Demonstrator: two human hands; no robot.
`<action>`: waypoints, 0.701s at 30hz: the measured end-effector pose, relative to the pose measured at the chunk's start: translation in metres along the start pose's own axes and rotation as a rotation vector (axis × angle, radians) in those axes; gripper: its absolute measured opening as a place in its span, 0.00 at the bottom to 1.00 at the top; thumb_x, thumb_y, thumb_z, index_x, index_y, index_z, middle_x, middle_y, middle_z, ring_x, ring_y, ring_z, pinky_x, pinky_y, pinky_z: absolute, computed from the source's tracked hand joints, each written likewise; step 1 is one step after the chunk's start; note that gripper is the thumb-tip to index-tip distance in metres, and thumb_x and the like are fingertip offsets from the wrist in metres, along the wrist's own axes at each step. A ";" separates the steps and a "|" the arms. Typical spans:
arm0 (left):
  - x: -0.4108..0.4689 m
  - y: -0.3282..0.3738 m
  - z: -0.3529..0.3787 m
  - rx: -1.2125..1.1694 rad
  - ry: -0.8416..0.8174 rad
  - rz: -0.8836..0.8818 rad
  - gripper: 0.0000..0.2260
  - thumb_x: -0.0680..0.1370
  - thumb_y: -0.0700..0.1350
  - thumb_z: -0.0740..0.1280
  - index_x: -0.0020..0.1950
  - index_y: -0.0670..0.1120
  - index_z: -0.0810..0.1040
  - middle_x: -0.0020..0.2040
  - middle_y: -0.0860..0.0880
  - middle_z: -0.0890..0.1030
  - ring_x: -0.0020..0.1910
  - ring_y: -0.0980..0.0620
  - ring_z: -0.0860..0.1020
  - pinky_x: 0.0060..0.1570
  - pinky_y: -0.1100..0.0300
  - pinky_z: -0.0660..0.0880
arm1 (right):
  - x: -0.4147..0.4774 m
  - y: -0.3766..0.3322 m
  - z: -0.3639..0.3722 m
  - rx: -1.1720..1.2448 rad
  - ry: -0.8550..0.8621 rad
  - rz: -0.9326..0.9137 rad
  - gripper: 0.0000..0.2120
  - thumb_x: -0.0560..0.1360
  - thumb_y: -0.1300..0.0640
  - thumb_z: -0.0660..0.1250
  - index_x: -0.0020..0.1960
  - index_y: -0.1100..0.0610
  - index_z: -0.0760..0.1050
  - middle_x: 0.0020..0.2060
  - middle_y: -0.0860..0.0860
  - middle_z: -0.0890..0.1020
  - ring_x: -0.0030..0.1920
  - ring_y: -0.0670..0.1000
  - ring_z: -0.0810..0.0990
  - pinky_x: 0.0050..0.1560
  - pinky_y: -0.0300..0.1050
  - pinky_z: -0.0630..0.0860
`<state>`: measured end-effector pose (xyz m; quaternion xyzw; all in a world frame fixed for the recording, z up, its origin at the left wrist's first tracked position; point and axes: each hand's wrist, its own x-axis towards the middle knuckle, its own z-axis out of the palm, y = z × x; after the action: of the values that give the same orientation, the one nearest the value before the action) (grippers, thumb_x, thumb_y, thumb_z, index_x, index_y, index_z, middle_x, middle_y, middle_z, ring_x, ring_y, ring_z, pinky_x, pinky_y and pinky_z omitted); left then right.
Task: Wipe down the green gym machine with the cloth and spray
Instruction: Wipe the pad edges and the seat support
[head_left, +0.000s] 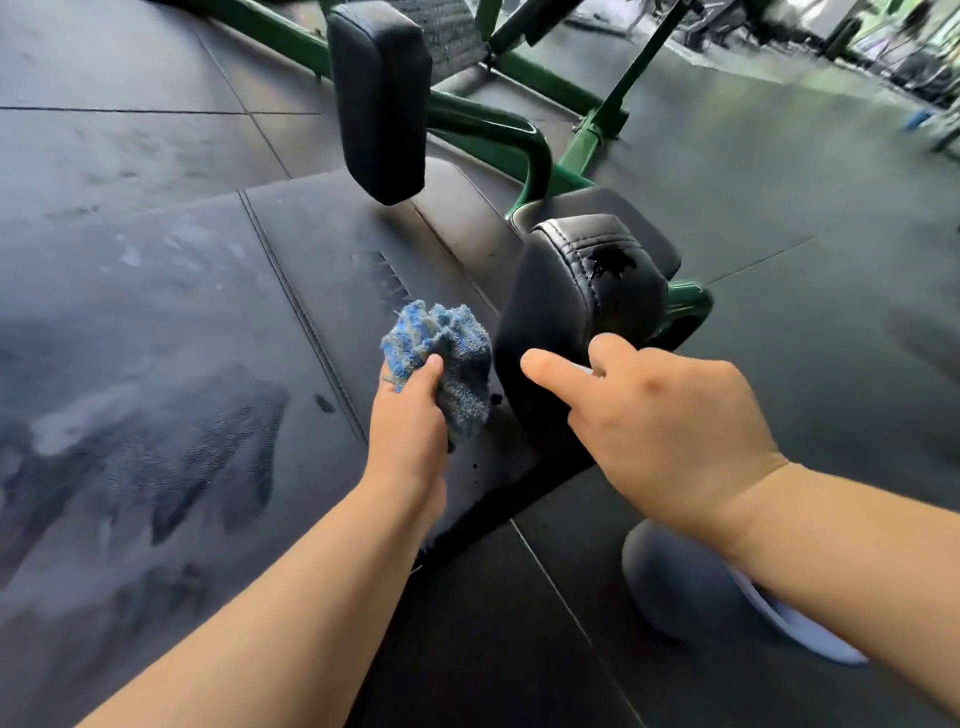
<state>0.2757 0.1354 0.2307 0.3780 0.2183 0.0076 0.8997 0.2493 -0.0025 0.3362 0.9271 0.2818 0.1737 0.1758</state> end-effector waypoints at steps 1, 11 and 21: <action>-0.001 -0.002 0.002 0.010 -0.016 -0.006 0.13 0.81 0.42 0.60 0.65 0.52 0.74 0.51 0.52 0.85 0.50 0.53 0.83 0.49 0.56 0.79 | 0.002 -0.001 -0.004 -0.002 0.017 0.009 0.21 0.71 0.61 0.57 0.57 0.47 0.80 0.31 0.53 0.71 0.22 0.54 0.66 0.28 0.36 0.51; -0.006 0.000 0.015 -0.001 -0.130 0.073 0.12 0.82 0.41 0.59 0.60 0.56 0.75 0.55 0.54 0.83 0.55 0.55 0.81 0.58 0.54 0.76 | 0.064 0.026 -0.059 -0.030 -0.212 0.094 0.17 0.77 0.55 0.58 0.63 0.40 0.65 0.44 0.49 0.74 0.42 0.57 0.70 0.38 0.47 0.66; -0.002 0.008 0.017 -0.104 -0.072 0.037 0.11 0.82 0.43 0.59 0.60 0.56 0.75 0.56 0.54 0.82 0.54 0.57 0.80 0.54 0.59 0.76 | 0.095 0.022 -0.084 0.170 -0.315 0.263 0.30 0.74 0.30 0.55 0.32 0.56 0.70 0.29 0.51 0.72 0.33 0.51 0.72 0.32 0.45 0.63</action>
<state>0.2816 0.1291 0.2475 0.3346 0.1779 0.0219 0.9252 0.2983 0.0548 0.4403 0.9830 0.1413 0.0238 0.1149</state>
